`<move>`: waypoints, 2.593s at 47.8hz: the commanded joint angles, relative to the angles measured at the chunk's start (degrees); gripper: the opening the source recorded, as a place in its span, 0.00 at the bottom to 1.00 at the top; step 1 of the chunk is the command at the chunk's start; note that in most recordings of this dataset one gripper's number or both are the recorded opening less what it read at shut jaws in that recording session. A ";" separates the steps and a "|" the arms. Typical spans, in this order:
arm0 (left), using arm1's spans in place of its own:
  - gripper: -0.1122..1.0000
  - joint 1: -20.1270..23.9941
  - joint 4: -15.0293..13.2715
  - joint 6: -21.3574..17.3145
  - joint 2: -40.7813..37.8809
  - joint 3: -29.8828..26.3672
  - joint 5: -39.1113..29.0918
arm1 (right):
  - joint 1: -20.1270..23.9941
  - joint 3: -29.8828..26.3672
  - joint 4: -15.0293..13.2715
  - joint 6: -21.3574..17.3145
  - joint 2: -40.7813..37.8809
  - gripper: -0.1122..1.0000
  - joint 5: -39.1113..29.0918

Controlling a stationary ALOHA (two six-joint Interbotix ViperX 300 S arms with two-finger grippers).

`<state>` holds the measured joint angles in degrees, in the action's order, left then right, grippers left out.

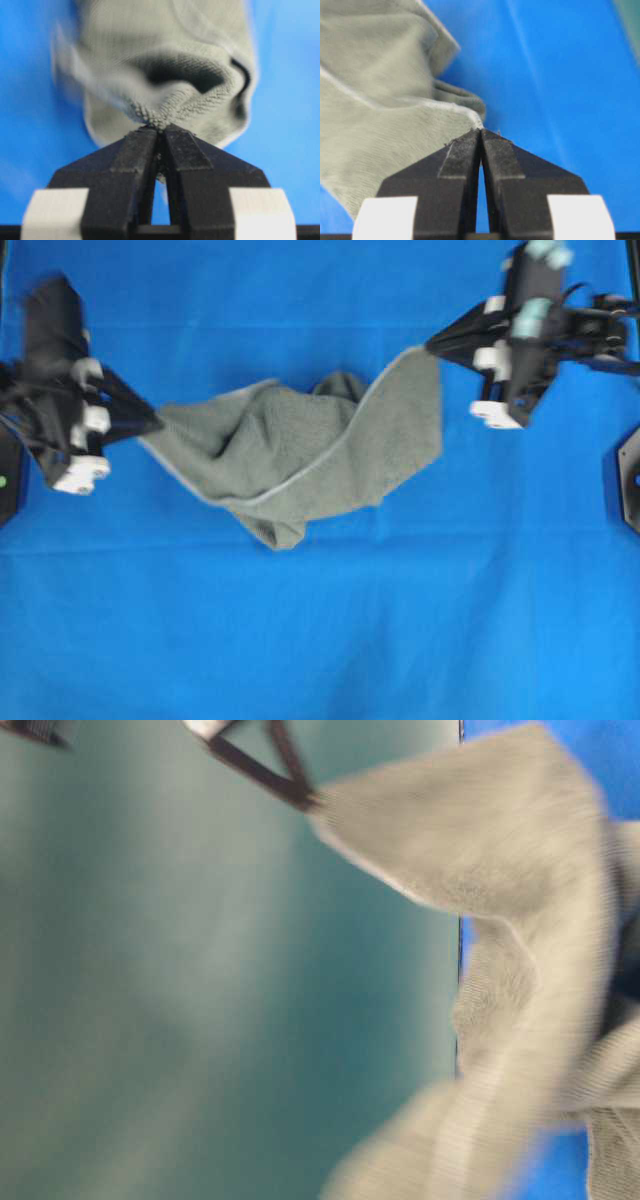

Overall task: Fold a large towel.
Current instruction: 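Lift the grey towel high with both grippers and shake it open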

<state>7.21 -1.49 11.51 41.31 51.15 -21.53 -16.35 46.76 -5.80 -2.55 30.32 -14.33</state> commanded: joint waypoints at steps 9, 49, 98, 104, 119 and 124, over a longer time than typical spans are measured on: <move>0.11 9.58 0.18 -7.38 2.81 -9.40 1.76 | -0.97 -1.93 -4.04 -0.26 15.21 0.11 -0.18; 0.11 8.09 0.09 -9.23 4.66 -25.40 17.93 | -4.31 -18.02 -4.92 -0.79 27.42 0.11 -5.71; 0.11 0.09 -0.26 -7.65 5.54 -23.47 12.22 | 10.81 -19.34 -0.18 -1.49 21.71 0.11 -1.67; 0.11 8.35 -0.70 -5.10 4.31 -20.30 9.58 | 2.46 -16.26 -0.18 -5.01 20.65 0.11 -7.03; 0.11 21.27 -0.44 1.67 -3.08 -11.25 10.20 | -13.97 -8.35 -1.58 -8.26 15.38 0.11 -8.61; 0.11 26.28 -0.44 2.20 -6.94 -10.20 12.48 | -20.30 -7.82 -2.20 -8.26 11.78 0.11 -8.35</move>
<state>30.67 -2.11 13.89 36.21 41.31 -10.99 -32.70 39.38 -7.47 -10.72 44.21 -23.20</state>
